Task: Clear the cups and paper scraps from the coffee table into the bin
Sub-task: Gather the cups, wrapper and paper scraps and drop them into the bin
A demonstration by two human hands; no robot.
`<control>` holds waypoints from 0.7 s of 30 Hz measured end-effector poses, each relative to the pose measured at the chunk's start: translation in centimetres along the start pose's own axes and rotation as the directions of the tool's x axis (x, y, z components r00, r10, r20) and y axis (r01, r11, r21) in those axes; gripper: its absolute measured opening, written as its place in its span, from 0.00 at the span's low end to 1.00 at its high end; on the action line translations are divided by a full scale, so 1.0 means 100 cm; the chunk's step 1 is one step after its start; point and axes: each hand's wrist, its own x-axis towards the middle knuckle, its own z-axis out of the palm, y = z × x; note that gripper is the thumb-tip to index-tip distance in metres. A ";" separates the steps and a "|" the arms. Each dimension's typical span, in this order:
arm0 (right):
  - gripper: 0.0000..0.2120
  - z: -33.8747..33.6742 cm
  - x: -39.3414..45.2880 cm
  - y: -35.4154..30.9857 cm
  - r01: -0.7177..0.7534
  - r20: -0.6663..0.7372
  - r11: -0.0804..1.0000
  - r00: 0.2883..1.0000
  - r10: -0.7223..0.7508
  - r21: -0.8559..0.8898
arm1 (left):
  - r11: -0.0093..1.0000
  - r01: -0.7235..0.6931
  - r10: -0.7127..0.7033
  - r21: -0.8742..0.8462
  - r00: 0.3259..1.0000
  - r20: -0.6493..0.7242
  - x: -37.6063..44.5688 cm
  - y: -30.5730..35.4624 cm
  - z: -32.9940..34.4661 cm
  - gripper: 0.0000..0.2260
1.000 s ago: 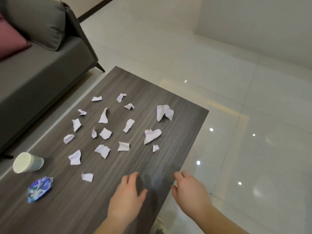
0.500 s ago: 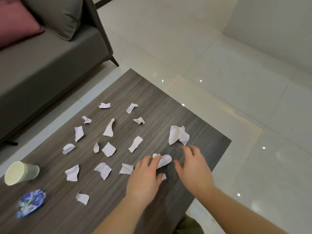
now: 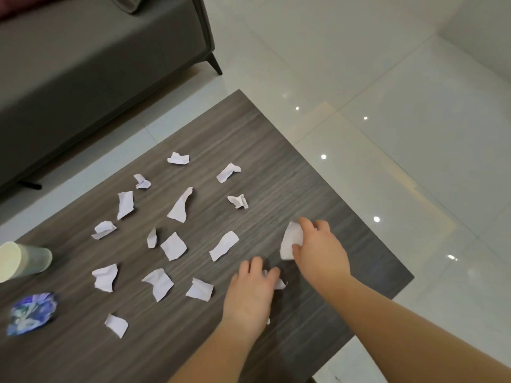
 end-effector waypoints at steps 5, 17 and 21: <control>0.23 -0.002 0.012 0.000 0.110 0.065 0.987 0.993 -0.103 -0.119 | 0.998 0.001 0.000 -0.058 1.000 0.013 0.009 0.000 -0.003 0.24; 0.14 -0.001 -0.003 -0.057 0.418 0.150 0.881 0.907 -0.393 -0.222 | 0.964 0.141 -0.177 -0.227 0.973 -0.146 -0.036 -0.042 -0.018 0.16; 0.14 0.012 -0.026 -0.099 0.525 0.180 0.814 0.851 -0.494 -0.249 | 0.934 0.232 -0.292 -0.273 0.935 -0.203 -0.072 -0.071 -0.023 0.12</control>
